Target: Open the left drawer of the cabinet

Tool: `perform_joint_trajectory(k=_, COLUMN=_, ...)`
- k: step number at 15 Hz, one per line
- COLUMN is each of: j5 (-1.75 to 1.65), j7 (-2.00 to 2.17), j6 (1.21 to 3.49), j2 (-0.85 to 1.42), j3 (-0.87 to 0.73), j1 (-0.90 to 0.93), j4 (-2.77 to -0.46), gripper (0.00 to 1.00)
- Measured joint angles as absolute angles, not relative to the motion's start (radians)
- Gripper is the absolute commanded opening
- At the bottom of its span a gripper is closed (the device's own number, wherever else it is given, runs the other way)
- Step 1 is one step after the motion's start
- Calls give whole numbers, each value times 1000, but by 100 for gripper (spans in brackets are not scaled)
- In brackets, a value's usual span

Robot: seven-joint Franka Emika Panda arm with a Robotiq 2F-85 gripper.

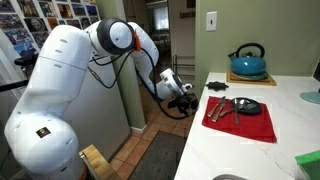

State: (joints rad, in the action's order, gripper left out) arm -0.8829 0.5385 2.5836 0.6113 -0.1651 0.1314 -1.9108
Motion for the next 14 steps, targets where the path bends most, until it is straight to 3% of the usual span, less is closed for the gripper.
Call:
perform_joint_trajectory(k=1, j5=-889, j7=544, j6=2585, j2=622, j3=-172, j1=136, j4=-1900, gripper=70)
perform_joint_trajectory(k=7, j5=-900, j7=550, j6=2586, j2=664, j3=-192, j1=150, j4=-1852, gripper=19)
perform_joint_trajectory(k=10, j5=-905, j7=549, j6=2586, j2=670, j3=-201, j1=150, j4=-1837, gripper=1)
perform_joint_trajectory(k=14, j5=-907, j7=503, j6=2586, j2=669, j3=-203, j1=148, j4=-1833, gripper=4)
